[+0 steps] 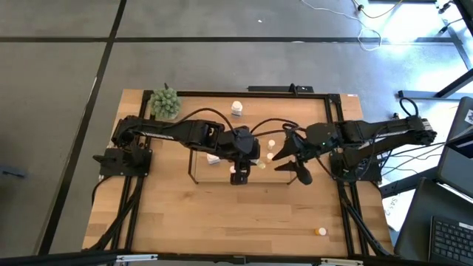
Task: Pick and place medicine bottles onto shelf by color
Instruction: Put the yellow pill bottle on the shelf aligned with the other yellow pill bottles
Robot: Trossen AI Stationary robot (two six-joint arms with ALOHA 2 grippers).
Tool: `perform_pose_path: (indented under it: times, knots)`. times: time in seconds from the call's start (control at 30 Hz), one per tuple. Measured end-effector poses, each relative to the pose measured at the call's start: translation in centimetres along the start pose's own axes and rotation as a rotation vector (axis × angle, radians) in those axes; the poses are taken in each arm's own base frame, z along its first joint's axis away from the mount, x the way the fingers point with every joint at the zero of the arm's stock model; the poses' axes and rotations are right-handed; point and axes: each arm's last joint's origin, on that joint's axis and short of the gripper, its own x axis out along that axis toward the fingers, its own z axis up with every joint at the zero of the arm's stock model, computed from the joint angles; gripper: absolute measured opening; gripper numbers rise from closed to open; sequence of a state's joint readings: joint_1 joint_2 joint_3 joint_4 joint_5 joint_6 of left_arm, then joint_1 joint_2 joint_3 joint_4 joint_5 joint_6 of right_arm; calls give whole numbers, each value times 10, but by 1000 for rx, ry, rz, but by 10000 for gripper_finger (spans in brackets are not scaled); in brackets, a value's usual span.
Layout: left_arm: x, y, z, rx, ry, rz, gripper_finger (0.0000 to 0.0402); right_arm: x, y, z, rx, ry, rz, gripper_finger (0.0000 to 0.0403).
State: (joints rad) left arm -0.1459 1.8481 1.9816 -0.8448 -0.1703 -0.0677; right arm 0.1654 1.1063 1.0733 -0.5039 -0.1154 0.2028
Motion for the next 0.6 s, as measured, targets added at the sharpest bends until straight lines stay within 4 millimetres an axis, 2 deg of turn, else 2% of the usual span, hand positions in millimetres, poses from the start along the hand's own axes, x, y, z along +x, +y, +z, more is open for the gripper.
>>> perform_pose_path:
  times: [0.37,0.6]
  knots:
    - [0,-1,0,1,-1,-9,86,25,-11,1,90,5,-102,173]
    - [0,-2,0,3,-2,-12,86,33,-13,5,98,-20,-53,173]
